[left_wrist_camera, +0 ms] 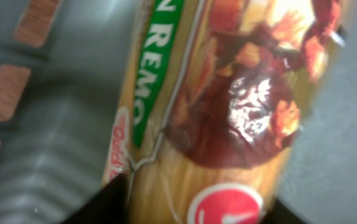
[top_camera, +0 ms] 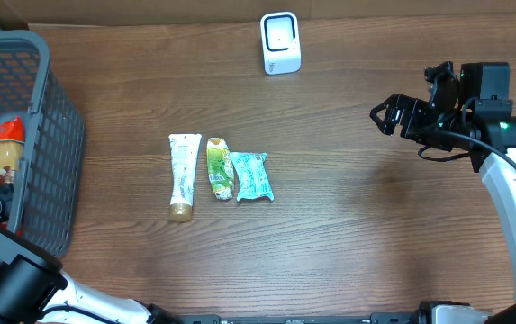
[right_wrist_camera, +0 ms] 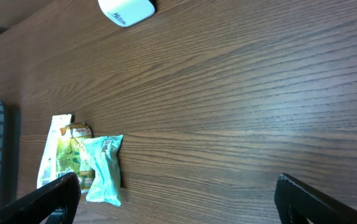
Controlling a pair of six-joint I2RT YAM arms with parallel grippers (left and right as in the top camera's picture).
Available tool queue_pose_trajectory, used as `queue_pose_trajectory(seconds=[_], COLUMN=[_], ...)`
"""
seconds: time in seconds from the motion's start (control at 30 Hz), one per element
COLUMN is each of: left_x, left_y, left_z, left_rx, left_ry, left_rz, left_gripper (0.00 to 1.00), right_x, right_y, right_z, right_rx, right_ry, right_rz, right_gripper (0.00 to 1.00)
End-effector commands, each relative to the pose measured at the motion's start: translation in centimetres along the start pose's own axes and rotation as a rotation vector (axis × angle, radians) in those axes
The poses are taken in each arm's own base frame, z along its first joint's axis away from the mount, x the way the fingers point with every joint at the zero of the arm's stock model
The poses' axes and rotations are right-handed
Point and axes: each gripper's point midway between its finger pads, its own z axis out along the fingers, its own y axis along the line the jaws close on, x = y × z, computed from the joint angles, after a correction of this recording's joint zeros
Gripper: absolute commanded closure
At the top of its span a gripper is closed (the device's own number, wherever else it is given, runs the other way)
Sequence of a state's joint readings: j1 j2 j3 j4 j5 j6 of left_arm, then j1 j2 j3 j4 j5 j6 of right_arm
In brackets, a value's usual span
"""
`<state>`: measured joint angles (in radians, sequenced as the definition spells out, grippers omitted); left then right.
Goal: Scan the item barcode
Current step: 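Grasp the San Remo spaghetti pack in the basket with the left gripper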
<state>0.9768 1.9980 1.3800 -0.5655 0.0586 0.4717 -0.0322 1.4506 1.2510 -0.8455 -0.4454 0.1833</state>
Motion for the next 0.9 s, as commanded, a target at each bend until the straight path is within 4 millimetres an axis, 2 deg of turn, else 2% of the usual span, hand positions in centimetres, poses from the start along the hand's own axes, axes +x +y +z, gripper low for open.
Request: queue_pose_trajectory(seconds=[0.0, 0.03, 0.07, 0.27, 0.33, 0.43, 0.57, 0.63, 0.77, 0.87], left_x=[3.3, 3.3, 3.3, 3.4, 2.8, 0.4, -3.7, -6.1, -9.8, -11.6], left_y=[-2.4, -2.5, -2.7, -3.0, -2.9, -2.8, -1.9, -1.6, -2.5, -3.6], left_z=[2.9, 2.8, 2.8, 2.1, 1.3, -1.0, -5.8, -9.2, -16.4, -21.5], left_rx=[0.096, 0.106, 0.112, 0.132, 0.140, 0.149, 0.114, 0.094, 0.094, 0.084], left_ry=[0.106, 0.105, 0.106, 0.124, 0.111, 0.054, -0.058, -0.130, -0.282, -0.386], left_rz=[-0.016, -0.017, -0.022, -0.051, -0.052, -0.072, -0.106, -0.127, -0.124, -0.125], left_gripper=[0.83, 0.94, 0.96, 0.96, 0.96, 0.96, 0.96, 0.96, 0.96, 0.96], right_x=[-0.7, -0.7, -0.7, -0.7, -0.7, -0.9, -1.1, -1.1, -1.2, -1.1], right_y=[0.4, 0.4, 0.4, 0.4, 0.4, 0.5, 0.5, 0.6, 0.6, 0.6], right_z=[-0.2, -0.2, -0.2, -0.2, -0.2, -0.2, -0.2, -0.2, -0.2, -0.2], right_rx=[-0.015, -0.015, -0.015, -0.015, -0.015, -0.017, -0.019, -0.020, -0.020, -0.020], right_ry=[-0.015, -0.015, -0.015, -0.015, -0.016, -0.023, -0.031, -0.033, -0.034, -0.034], right_rz=[-0.008, -0.008, -0.008, -0.008, -0.009, -0.013, -0.017, -0.018, -0.019, -0.019], right_gripper=[0.00, 0.00, 0.00, 0.00, 0.00, 0.00, 0.00, 0.00, 0.00, 0.00])
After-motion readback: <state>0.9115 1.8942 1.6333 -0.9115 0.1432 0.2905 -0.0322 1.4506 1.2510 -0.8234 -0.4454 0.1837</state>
